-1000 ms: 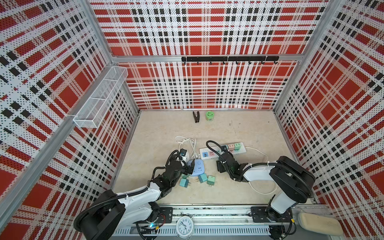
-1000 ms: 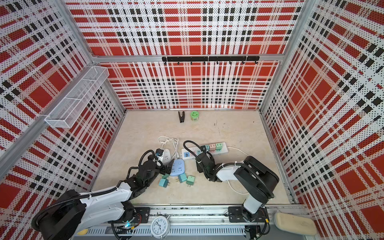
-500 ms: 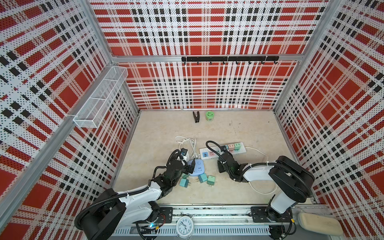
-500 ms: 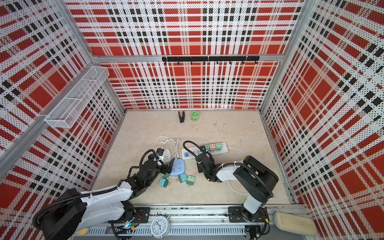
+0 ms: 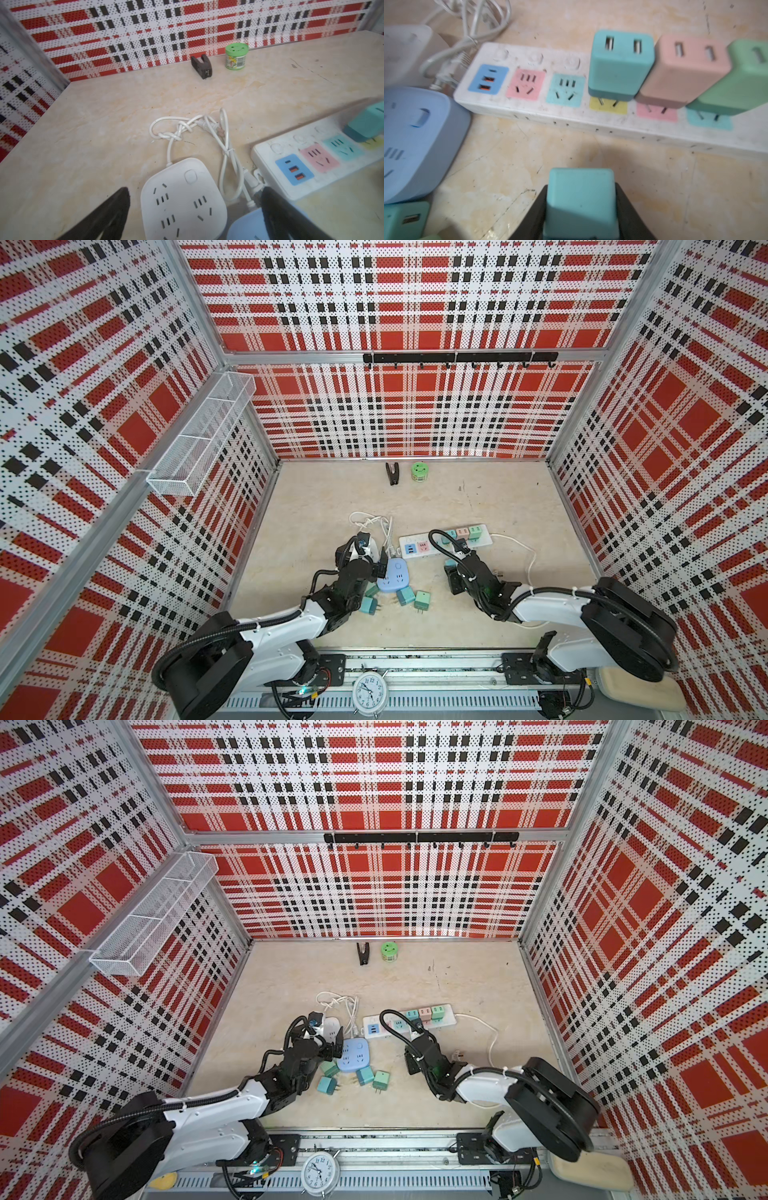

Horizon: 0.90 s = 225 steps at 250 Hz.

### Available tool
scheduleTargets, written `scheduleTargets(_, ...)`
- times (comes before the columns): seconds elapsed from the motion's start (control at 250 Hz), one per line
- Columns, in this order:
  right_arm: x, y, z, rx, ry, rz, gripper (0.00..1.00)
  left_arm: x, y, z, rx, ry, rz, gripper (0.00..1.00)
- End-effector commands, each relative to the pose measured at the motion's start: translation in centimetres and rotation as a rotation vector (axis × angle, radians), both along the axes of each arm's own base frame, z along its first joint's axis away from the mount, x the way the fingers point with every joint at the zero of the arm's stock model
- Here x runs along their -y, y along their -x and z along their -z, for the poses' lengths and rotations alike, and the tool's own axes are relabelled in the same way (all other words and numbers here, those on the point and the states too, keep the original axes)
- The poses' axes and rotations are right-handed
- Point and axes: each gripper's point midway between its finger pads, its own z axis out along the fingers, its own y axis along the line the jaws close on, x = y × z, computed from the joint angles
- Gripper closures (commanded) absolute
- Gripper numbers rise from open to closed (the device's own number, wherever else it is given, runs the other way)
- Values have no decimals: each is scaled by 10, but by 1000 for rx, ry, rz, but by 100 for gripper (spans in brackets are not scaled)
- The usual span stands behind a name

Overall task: Insert the plug
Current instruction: 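Lift the teal adapter toward the left gripper while the left gripper reaches over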

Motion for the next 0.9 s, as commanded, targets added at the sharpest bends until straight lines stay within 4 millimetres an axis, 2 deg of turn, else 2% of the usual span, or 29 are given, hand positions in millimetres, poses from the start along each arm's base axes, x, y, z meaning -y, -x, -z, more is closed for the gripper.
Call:
scheduleTargets(0.0,-3,-4,-40,134,-58,-31,77,-3,0,-13,16,38,-127,1)
scheduleTargets(0.124,3,1,-63,222,-82,-51,78,16,11,-28,-15,34,-87,1)
scheduleTargets(0.228,8,5,-80,295,-97,-69,78,21,18,-49,-26,65,-64,1)
scheduleTargets(0.328,12,10,-94,353,-108,-83,78,16,25,-65,15,103,-45,1)
scheduleTargets(0.424,15,17,-106,414,-130,-112,80,28,31,-73,-5,135,85,1)
scheduleTargets(0.564,12,30,-123,514,-162,-193,80,30,41,-73,-83,157,153,1)
scheduleTargets(0.7,4,40,-134,554,-185,-269,79,47,56,-83,-75,240,292,1)
scheduleTargets(0.896,-2,48,-138,580,-211,-318,84,71,78,-105,-43,299,473,1)
